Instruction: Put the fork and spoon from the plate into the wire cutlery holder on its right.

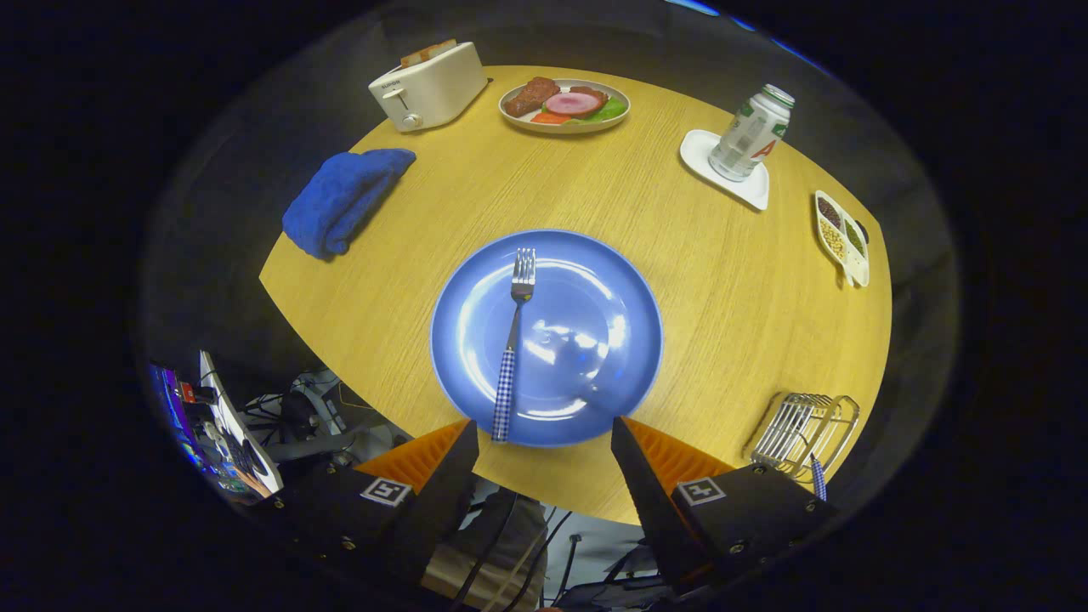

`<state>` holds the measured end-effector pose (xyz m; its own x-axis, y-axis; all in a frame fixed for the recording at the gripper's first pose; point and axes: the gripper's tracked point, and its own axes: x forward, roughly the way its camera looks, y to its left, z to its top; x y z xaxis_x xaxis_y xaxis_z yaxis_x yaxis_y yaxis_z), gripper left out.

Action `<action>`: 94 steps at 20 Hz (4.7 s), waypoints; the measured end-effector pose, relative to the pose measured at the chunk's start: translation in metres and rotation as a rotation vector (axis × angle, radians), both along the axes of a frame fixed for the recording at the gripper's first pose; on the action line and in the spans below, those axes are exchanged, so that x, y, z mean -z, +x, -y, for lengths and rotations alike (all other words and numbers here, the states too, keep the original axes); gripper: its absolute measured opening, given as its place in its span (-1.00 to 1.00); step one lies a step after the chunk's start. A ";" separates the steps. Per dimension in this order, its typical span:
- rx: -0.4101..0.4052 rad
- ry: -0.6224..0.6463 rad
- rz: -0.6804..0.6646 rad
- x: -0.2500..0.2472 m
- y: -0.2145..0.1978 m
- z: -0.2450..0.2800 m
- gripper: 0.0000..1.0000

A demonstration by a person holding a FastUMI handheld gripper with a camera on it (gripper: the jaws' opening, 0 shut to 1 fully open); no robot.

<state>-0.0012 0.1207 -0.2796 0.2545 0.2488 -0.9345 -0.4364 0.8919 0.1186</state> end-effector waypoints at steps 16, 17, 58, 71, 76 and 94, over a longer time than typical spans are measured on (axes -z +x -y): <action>-0.002 -0.021 -0.141 0.075 0.020 -0.041 0.65; 0.007 -0.023 -0.142 0.078 0.019 -0.041 0.30; 0.185 -0.071 -0.347 -0.050 -0.077 0.255 -0.86; 0.246 -0.091 -0.470 -0.043 -0.075 0.278 -0.86; 0.249 -0.134 -0.523 -0.034 -0.065 0.288 -0.86; 0.198 -0.222 -0.711 -0.015 -0.041 0.289 -0.86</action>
<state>-0.0426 -0.1687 -0.2650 -0.4055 0.0486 -0.9128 -0.1522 0.9811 0.1198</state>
